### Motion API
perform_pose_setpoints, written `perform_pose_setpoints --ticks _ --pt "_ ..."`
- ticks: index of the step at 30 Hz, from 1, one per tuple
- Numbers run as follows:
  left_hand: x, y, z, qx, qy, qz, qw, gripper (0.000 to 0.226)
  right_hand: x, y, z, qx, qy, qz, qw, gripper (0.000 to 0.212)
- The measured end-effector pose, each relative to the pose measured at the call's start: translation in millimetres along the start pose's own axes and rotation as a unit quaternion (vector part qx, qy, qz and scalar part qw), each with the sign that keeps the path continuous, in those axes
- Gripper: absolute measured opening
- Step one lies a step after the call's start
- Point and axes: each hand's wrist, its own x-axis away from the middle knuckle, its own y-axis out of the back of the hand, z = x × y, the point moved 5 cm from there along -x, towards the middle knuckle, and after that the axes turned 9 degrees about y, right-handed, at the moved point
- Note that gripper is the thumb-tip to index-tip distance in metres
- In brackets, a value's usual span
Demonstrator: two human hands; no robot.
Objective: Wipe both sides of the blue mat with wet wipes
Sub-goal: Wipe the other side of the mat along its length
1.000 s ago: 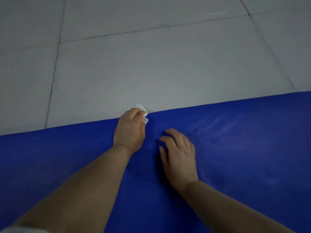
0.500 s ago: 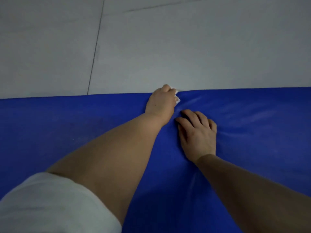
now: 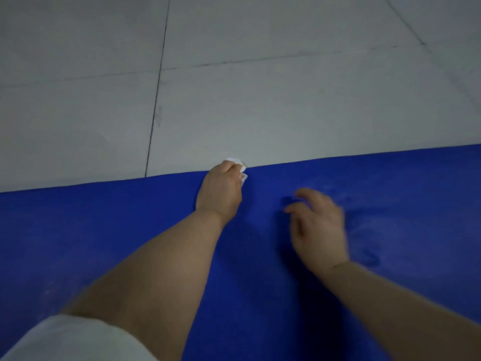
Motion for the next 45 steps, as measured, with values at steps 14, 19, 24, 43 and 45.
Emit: perform_pose_setpoints --ticks 14,19,24,43,45 --pt "15.4 74.3 126.2 -0.103 -0.069 0.051 0.991 0.01 -3.1 -72.4 122.7 0.053 -0.16 0.075 0.983 0.018" --pt "26.5 88.5 168.8 -0.017 0.011 0.043 0.999 0.022 -5.7 -72.6 123.9 0.077 -0.154 0.066 0.983 0.013" --pt "22.6 85.9 172.1 0.012 0.004 0.049 0.999 0.037 -11.0 -73.6 169.0 0.03 -0.097 0.016 0.995 0.022" --pt "45.3 130.0 268.8 -0.096 0.061 0.043 0.993 0.017 -35.1 -152.3 275.2 0.039 -0.039 0.164 0.985 0.016" --pt "44.0 128.9 261.1 -0.12 0.09 0.084 0.985 0.027 -35.1 -152.8 276.2 0.036 -0.031 0.172 0.984 0.016"
